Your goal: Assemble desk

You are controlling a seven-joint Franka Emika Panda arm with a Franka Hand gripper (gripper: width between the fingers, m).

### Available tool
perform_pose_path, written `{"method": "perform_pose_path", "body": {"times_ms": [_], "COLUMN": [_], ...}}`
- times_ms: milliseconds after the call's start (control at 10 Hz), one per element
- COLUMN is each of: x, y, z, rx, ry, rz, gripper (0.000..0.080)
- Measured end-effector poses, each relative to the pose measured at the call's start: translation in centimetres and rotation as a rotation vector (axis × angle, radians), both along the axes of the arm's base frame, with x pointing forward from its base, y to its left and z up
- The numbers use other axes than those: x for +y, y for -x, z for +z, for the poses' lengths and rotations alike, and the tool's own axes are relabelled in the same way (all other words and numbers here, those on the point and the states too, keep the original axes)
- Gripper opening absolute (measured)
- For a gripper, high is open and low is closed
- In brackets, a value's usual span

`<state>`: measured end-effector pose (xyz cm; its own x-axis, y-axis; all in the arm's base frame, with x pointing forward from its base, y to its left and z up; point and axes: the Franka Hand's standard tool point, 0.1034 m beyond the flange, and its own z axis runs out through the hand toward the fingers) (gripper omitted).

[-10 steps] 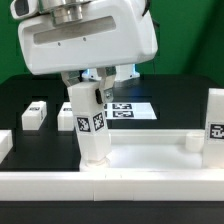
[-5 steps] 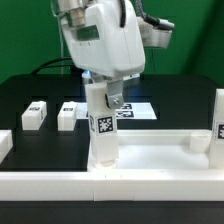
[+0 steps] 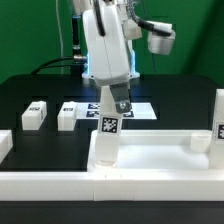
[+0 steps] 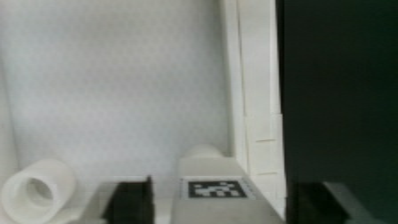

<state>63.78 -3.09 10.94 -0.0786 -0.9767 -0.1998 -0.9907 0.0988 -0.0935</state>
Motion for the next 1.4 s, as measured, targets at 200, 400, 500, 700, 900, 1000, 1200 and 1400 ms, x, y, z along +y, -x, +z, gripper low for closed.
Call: {"method": "perform_pose_path", "body": {"times_ms": [200,400,500,700,900,1000,1200,1400], "x": [-0.4,-3.0,-3.1,-3.0,-3.1,-2.9,-2.6,-2.6], "y": [0.2,0.8,0.9,0.9,0.9,0.6,0.3,0.3], "z": [0.1,0.5,0.5,0.4,0.4,0.4,0.4,0.4], "rx": [-0.016,-0.080,-0.093,-0.115,-0.138,-0.158,-0.186,-0.182], "ry": [0.008,0.042,0.052,0.065,0.081,0.123,0.160,0.158], "rz": [0.120,0.436,0.508,0.630,0.763,0.957,1.068,1.048], "gripper": [0.0624,0.0642,0.0642,0.0649,0.0649,0.0649,0.0649,0.0649]}}
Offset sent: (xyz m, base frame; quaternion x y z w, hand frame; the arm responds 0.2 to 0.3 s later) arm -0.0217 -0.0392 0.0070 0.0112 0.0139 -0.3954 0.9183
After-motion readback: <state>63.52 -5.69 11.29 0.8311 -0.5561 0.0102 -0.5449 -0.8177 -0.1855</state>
